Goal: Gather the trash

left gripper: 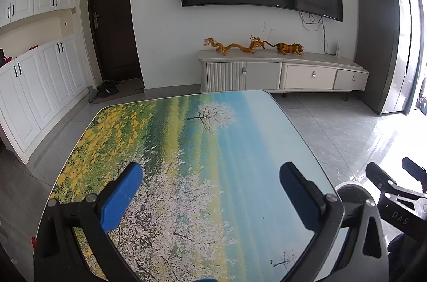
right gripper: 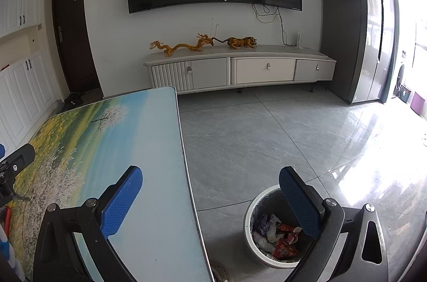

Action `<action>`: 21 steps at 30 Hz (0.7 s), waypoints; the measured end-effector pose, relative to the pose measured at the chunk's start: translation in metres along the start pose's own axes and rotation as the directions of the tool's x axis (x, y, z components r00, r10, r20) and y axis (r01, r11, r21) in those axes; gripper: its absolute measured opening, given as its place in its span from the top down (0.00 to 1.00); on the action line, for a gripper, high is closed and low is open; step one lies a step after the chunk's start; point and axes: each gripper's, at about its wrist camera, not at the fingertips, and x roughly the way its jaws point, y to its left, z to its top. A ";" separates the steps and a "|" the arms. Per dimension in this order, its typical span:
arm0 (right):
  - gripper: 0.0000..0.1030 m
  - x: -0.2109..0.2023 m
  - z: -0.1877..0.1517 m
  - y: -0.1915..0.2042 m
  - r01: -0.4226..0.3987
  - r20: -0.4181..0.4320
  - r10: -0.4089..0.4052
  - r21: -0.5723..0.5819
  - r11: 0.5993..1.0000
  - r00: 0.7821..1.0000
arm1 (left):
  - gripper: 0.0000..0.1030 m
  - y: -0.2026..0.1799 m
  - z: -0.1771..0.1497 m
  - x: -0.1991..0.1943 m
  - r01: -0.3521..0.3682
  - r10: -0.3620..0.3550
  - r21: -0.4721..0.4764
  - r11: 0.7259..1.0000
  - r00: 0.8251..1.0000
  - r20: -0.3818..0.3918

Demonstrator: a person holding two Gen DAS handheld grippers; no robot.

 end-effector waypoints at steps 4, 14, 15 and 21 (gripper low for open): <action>0.00 0.000 0.000 0.001 -0.003 -0.004 0.003 -0.004 1.000 1.000 | 0.00 0.001 0.000 0.001 0.005 -0.006 -0.003 1.000 1.000 -0.006; 0.00 0.000 0.001 0.001 -0.004 -0.005 0.004 -0.007 1.000 1.000 | 0.00 0.002 -0.003 0.004 0.007 -0.007 -0.002 1.000 1.000 -0.021; 0.00 0.000 0.001 0.002 -0.003 -0.007 0.003 -0.011 1.000 1.000 | 0.00 0.002 -0.003 0.004 0.006 -0.006 -0.001 1.000 1.000 -0.022; 0.00 0.001 -0.002 0.007 0.015 -0.013 -0.015 -0.043 0.999 1.000 | 0.00 0.005 -0.008 0.008 -0.001 0.001 0.000 1.000 1.000 -0.029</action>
